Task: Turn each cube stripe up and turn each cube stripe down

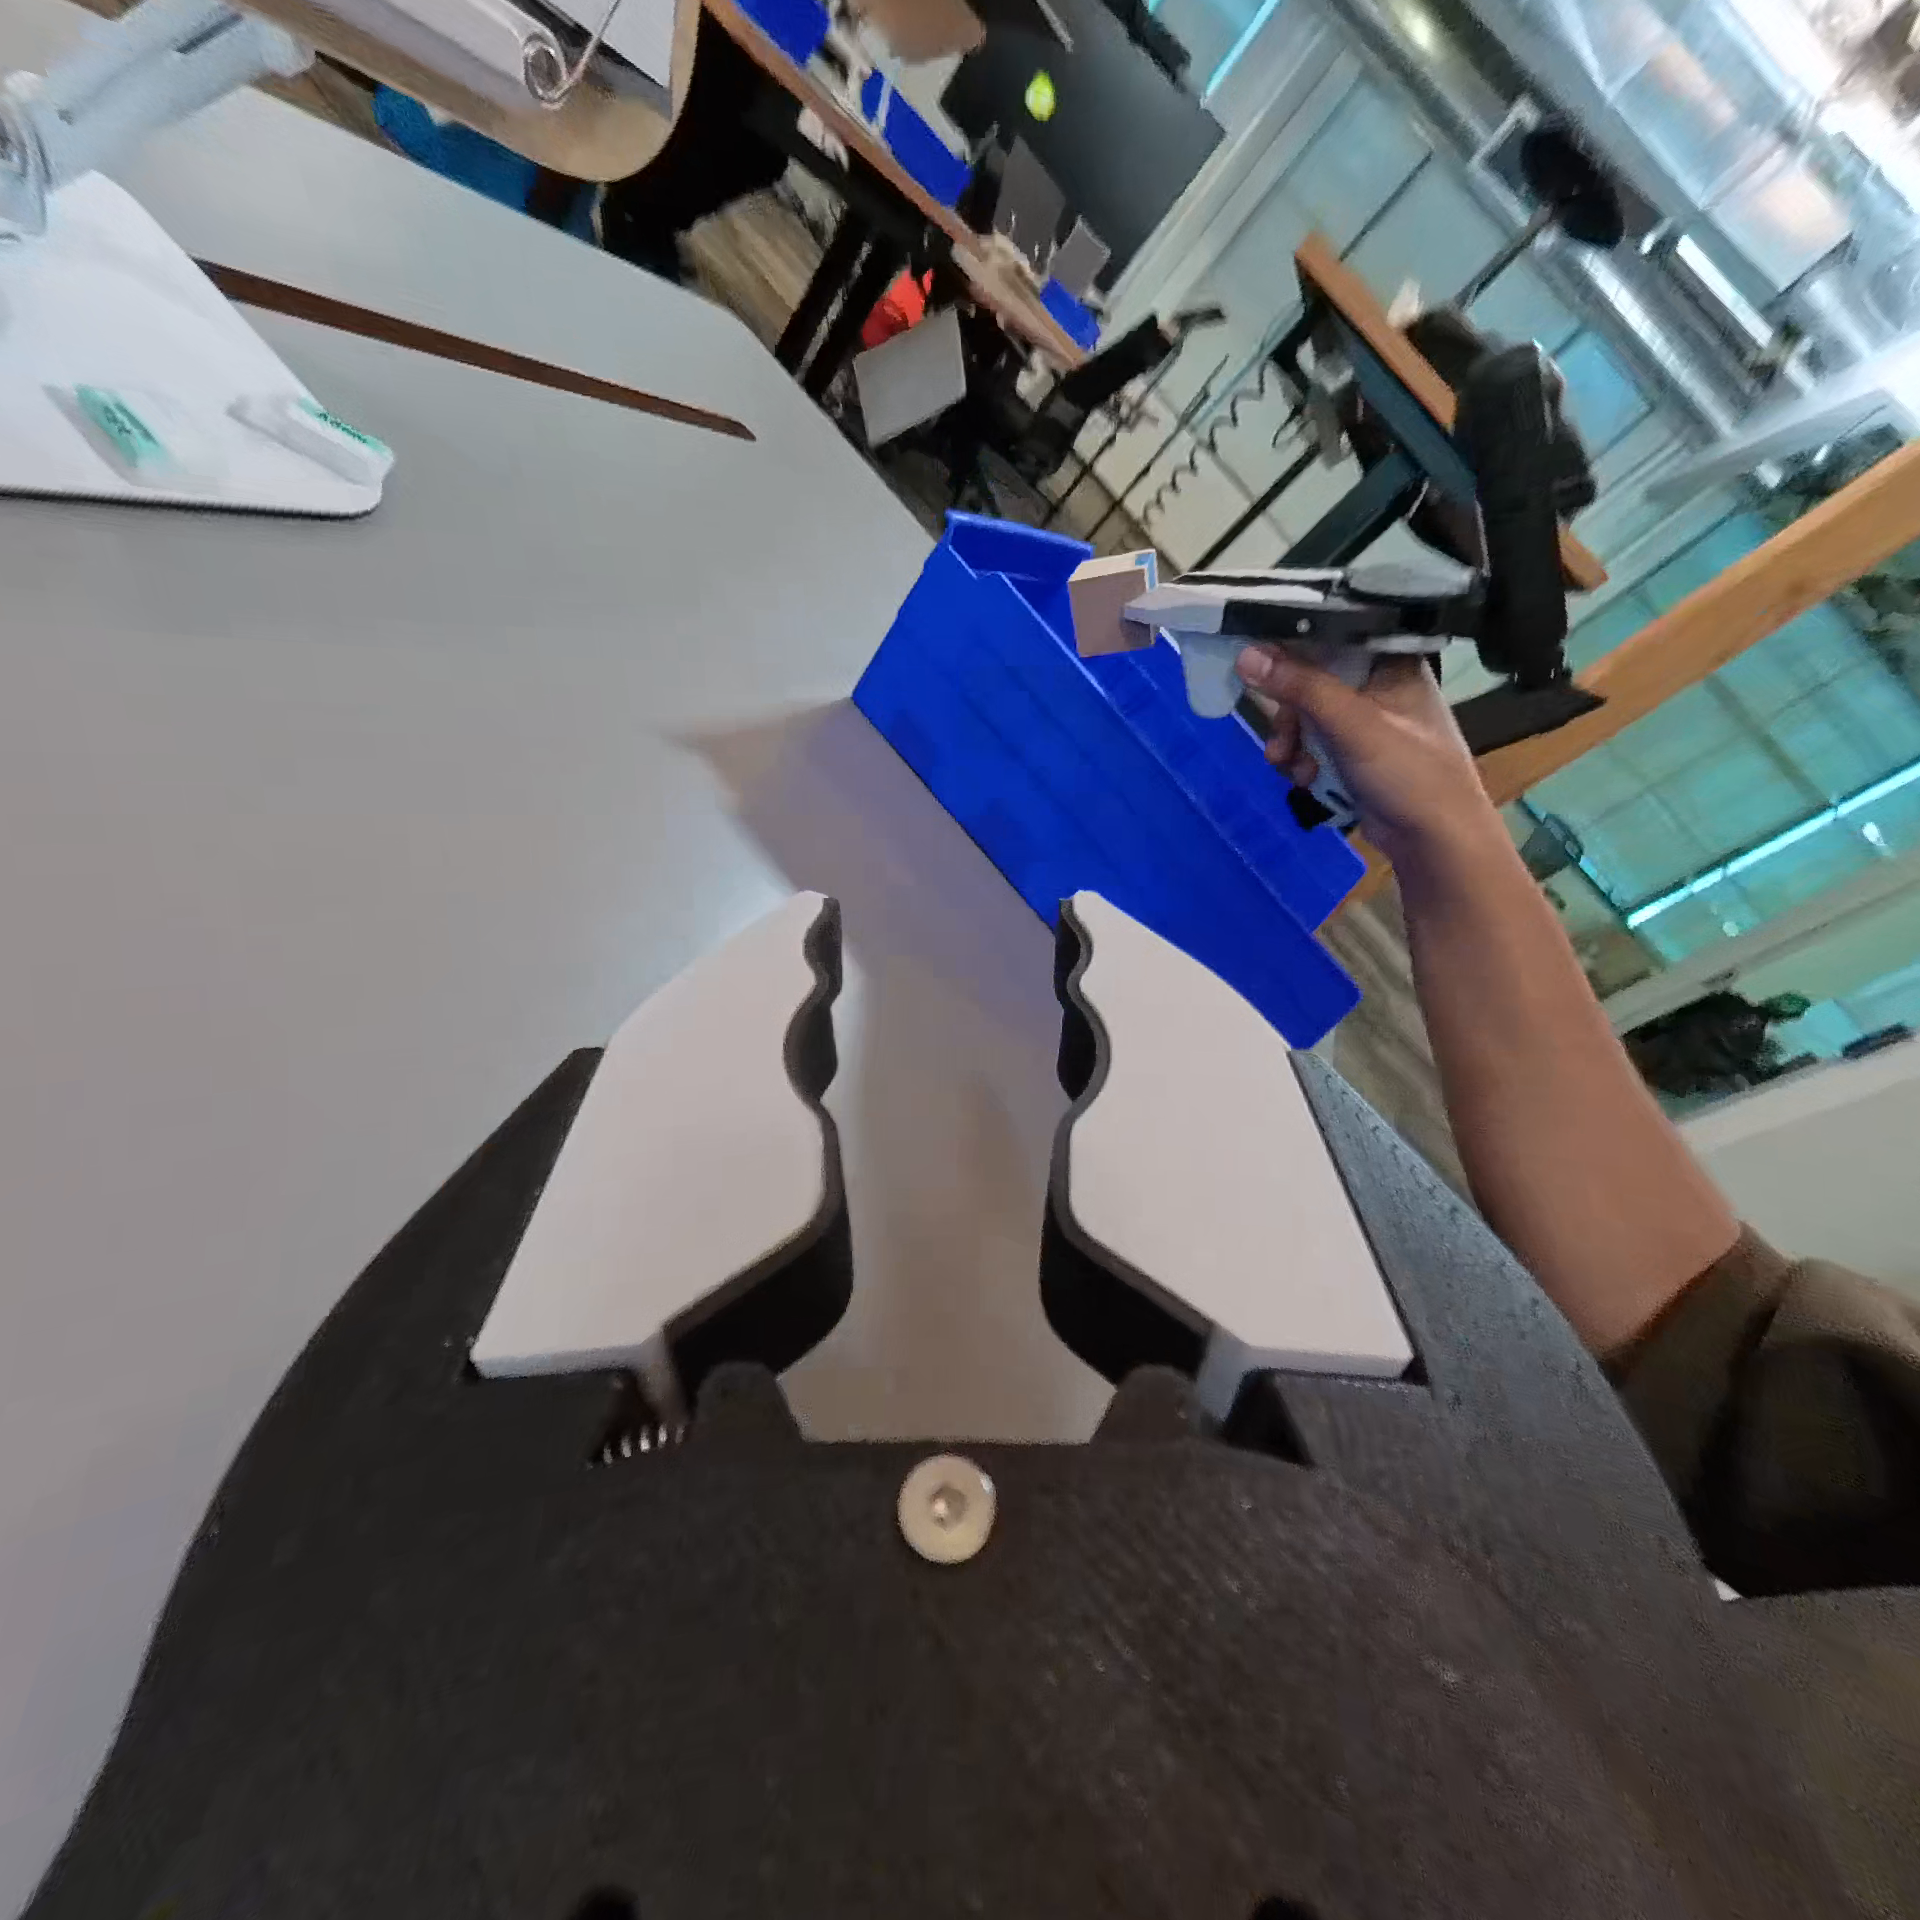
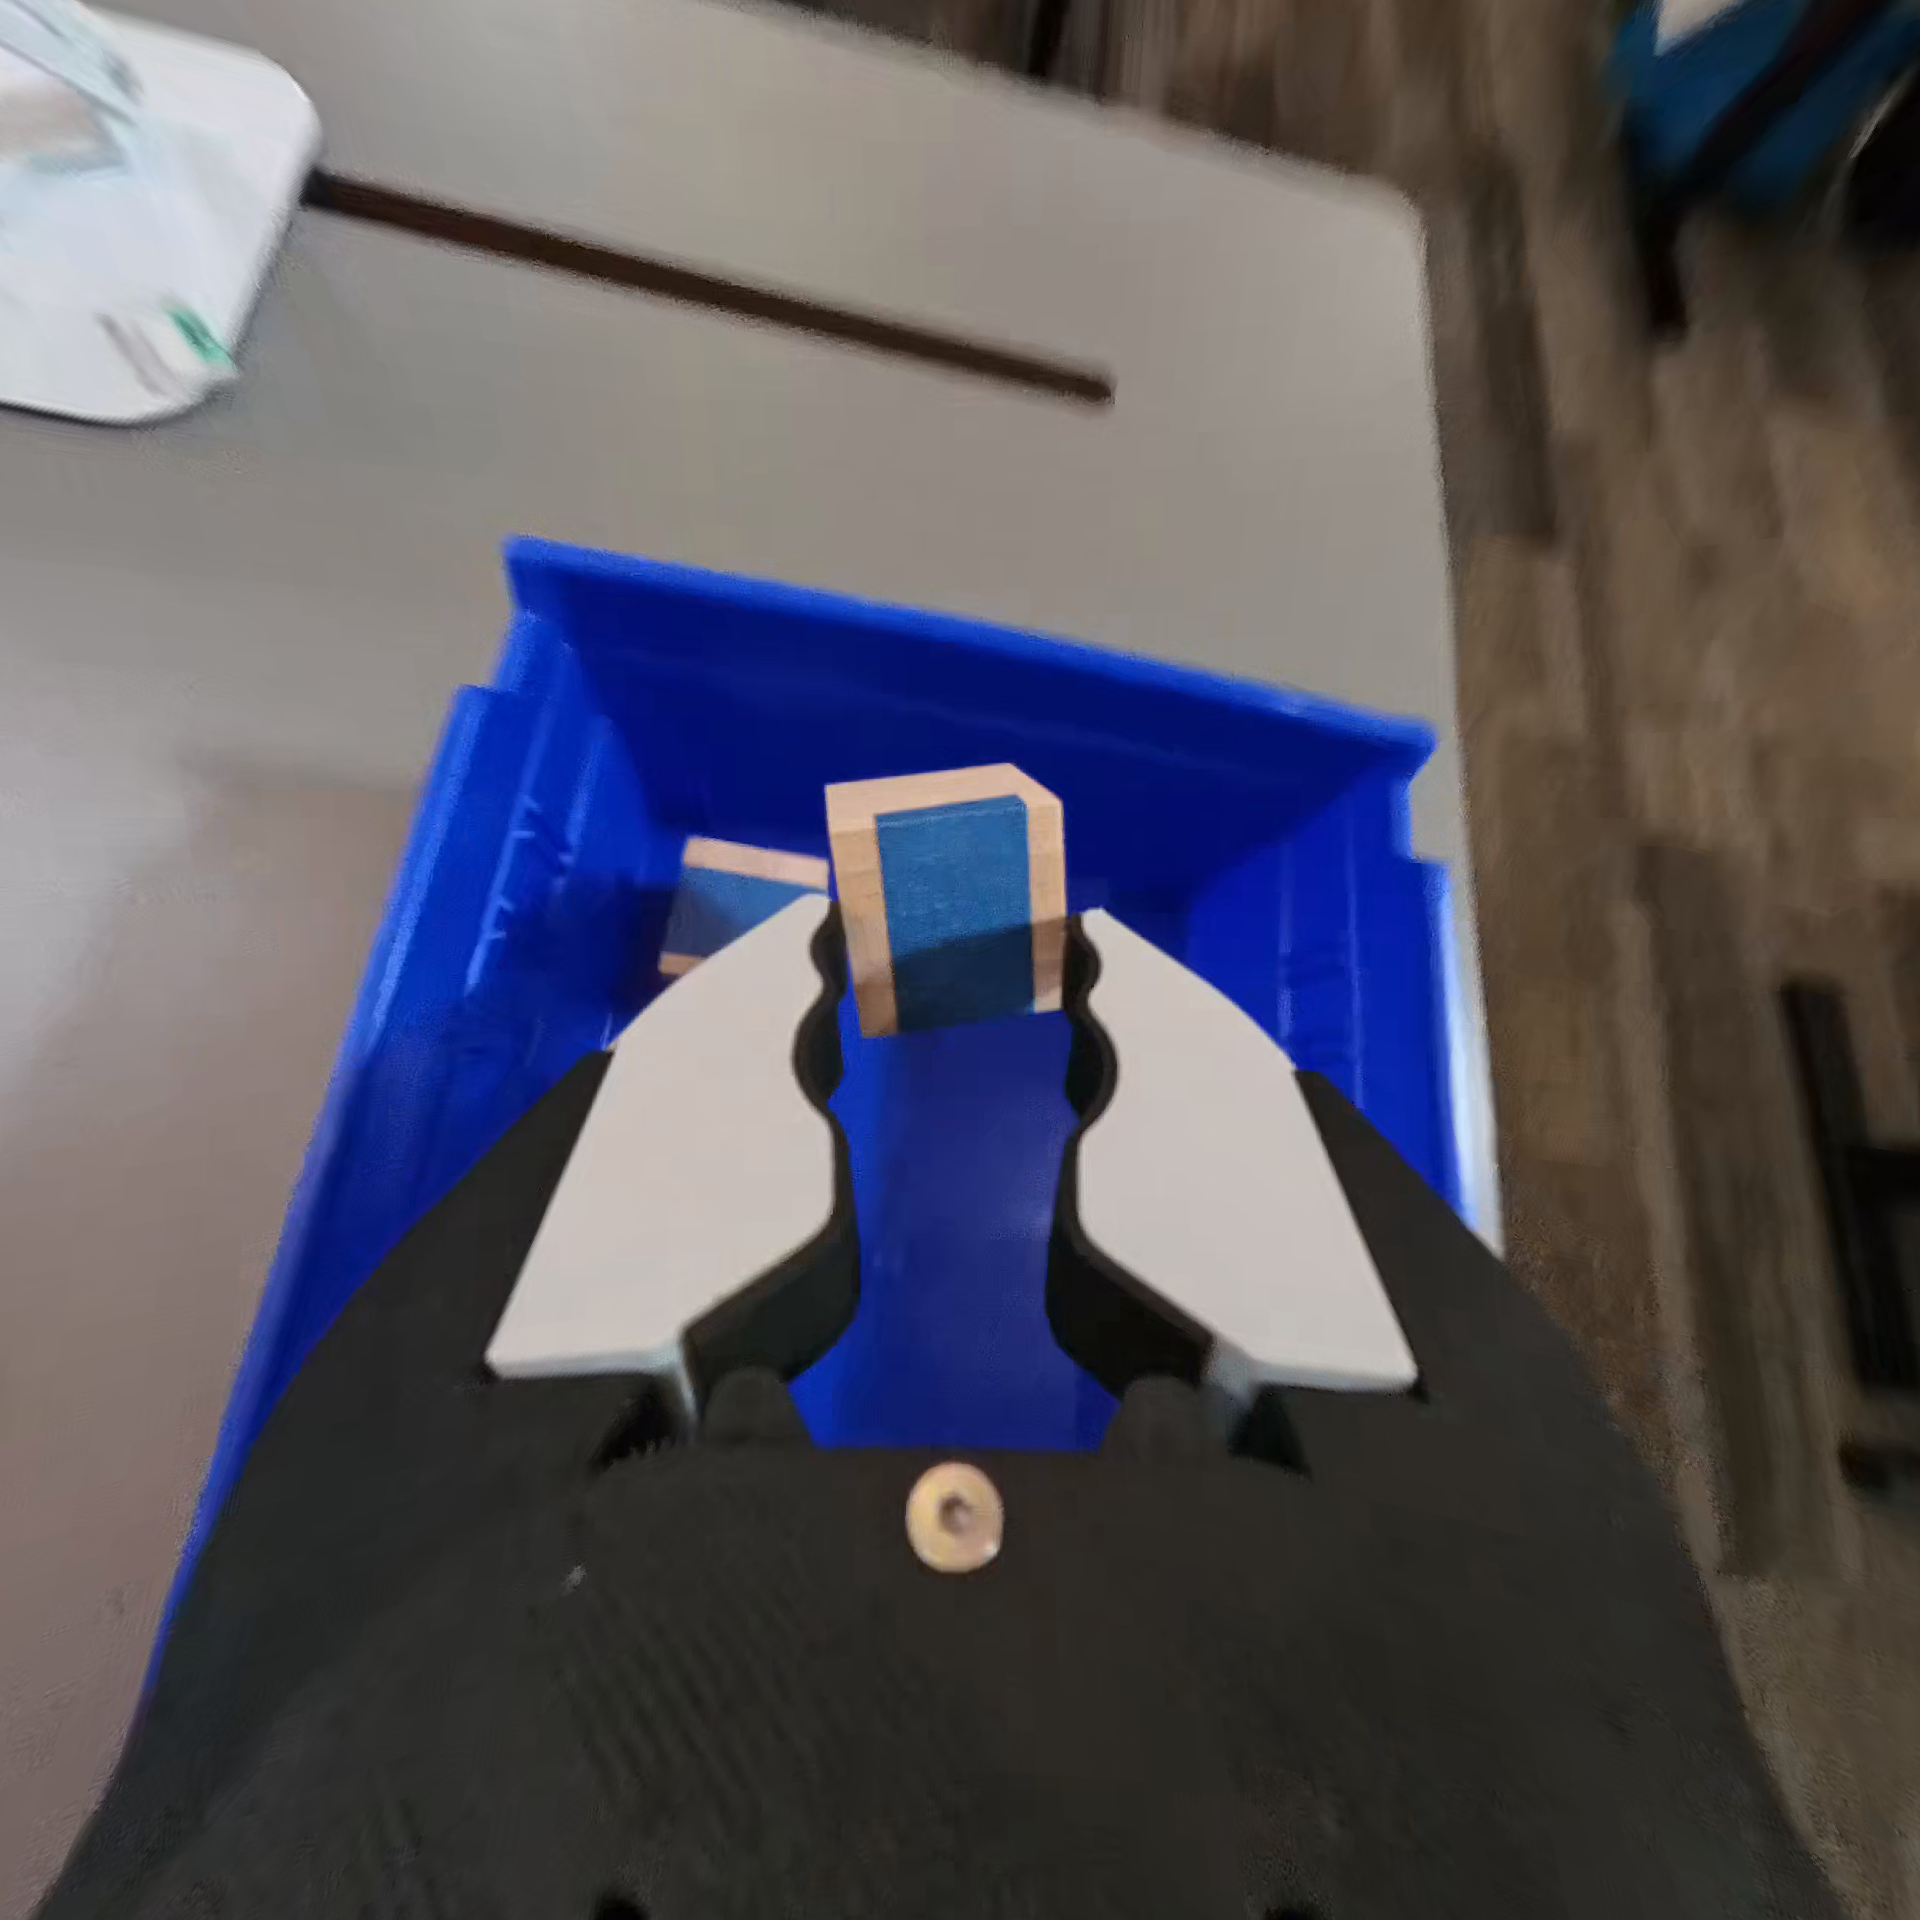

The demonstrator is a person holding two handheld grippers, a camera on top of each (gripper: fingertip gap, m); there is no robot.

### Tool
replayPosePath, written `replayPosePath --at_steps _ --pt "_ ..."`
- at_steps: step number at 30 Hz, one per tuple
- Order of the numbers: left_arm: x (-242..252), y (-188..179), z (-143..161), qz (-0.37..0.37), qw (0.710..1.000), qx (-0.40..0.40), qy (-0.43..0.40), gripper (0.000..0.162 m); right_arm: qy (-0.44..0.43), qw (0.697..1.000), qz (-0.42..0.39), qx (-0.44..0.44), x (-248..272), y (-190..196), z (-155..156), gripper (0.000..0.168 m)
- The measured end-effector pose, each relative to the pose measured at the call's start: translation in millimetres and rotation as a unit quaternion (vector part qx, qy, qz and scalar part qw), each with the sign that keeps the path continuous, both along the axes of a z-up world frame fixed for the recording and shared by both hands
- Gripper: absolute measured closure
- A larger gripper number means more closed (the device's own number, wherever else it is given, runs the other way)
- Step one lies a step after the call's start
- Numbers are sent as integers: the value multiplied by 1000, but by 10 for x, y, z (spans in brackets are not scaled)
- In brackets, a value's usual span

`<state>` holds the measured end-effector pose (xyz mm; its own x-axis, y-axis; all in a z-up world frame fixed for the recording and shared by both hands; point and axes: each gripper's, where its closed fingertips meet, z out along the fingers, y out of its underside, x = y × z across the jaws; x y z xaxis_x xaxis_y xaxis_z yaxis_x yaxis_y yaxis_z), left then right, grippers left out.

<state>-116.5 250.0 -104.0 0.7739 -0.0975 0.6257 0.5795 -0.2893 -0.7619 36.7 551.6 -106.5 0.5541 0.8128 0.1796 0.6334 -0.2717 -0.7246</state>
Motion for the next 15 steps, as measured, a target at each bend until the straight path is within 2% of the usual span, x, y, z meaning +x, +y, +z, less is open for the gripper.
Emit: replayPosePath --at_steps 3,6,8,10,12,15 --pt "-228 118 12 16 998 -43 38 122 -49 993 -34 -104 49 31 -300 126" --pt "-392 90 90 53 994 -28 90 122 -104 988 -58 -103 111 143 -475 126" --pt "-554 6 -36 92 985 -45 137 125 -132 984 -71 -98 175 247 -567 126" --pt "-735 -74 -240 131 973 -76 174 130 -123 983 -75 -115 173 307 -640 126" --pt "-834 -100 -399 133 967 -103 190 130 -114 979 -77 -147 169 318 -718 126" --pt "-876 -63 -463 131 969 -98 183 130 -119 974 -92 -169 216 357 -782 126"
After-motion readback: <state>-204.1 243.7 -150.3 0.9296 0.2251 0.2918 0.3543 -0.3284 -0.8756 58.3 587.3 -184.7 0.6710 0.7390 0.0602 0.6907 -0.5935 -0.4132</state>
